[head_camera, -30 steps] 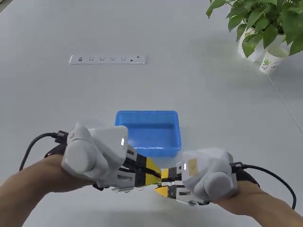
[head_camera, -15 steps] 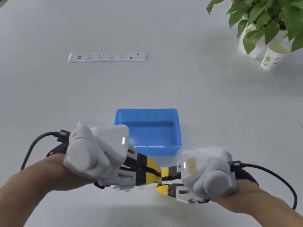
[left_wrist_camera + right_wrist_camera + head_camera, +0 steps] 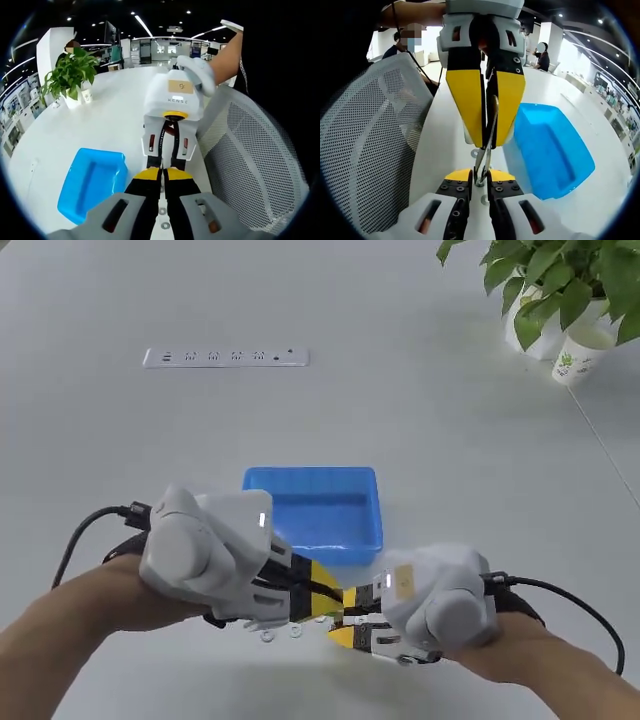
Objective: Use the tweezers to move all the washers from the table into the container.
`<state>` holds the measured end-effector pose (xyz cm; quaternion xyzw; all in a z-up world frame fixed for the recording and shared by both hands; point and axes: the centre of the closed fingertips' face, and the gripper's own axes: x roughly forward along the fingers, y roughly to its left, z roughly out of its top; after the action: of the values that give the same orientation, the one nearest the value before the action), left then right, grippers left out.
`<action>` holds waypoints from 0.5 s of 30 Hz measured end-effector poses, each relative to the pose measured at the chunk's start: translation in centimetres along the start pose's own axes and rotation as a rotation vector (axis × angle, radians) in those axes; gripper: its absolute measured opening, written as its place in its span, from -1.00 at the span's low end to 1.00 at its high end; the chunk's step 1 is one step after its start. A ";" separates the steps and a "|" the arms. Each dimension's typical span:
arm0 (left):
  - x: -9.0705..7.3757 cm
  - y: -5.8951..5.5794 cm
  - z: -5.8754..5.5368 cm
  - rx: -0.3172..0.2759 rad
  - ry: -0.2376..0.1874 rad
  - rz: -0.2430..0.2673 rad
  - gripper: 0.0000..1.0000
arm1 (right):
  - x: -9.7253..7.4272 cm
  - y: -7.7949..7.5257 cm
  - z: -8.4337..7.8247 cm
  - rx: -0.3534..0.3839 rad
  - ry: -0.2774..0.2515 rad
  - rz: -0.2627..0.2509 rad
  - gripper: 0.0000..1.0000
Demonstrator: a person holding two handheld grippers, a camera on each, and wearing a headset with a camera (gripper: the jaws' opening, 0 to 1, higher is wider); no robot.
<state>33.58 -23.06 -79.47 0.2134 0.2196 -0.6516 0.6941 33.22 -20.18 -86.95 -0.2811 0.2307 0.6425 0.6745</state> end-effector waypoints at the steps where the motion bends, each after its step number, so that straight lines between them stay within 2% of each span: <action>1: 0.0 0.1 0.0 -0.002 -0.001 0.000 -0.89 | 0.0 0.0 0.0 0.004 0.000 0.001 -0.72; 11: 0.1 0.3 0.0 -0.020 0.001 -0.011 -0.89 | -0.2 0.0 0.1 0.021 -0.008 -0.006 -0.70; 15: 0.1 0.3 0.0 -0.018 0.003 -0.014 -0.89 | -0.2 -0.3 0.0 0.018 -0.001 -0.014 -0.76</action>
<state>33.90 -23.16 -79.52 0.2065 0.2279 -0.6541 0.6911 33.46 -20.32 -86.76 -0.2764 0.2340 0.6358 0.6816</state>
